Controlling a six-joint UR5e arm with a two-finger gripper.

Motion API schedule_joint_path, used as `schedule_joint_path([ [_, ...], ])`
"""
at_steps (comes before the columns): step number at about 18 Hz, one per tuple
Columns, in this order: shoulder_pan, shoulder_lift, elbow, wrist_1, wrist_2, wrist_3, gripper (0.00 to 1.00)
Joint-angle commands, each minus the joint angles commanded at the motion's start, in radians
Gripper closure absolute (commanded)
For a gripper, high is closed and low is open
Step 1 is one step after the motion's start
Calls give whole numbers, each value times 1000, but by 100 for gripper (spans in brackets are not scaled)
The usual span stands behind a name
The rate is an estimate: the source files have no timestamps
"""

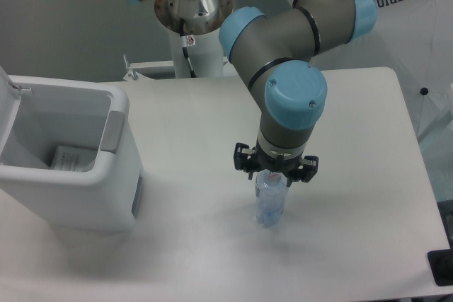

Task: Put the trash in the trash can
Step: 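Lower the gripper around the bottle cap and close on it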

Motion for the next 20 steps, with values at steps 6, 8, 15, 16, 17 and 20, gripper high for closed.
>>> schedule_joint_path([
  [6,0,3,0,0,-2,-2,63],
  [8,0,5,0,0,0,-2,69],
  [15,0,18,2,-2,-3,0,79],
  [16,0,28,2,-2,-8,0,79],
  [17,0,34,2,-3,-11,2,79],
  [20,11,64,3,-5,-17,6,79],
])
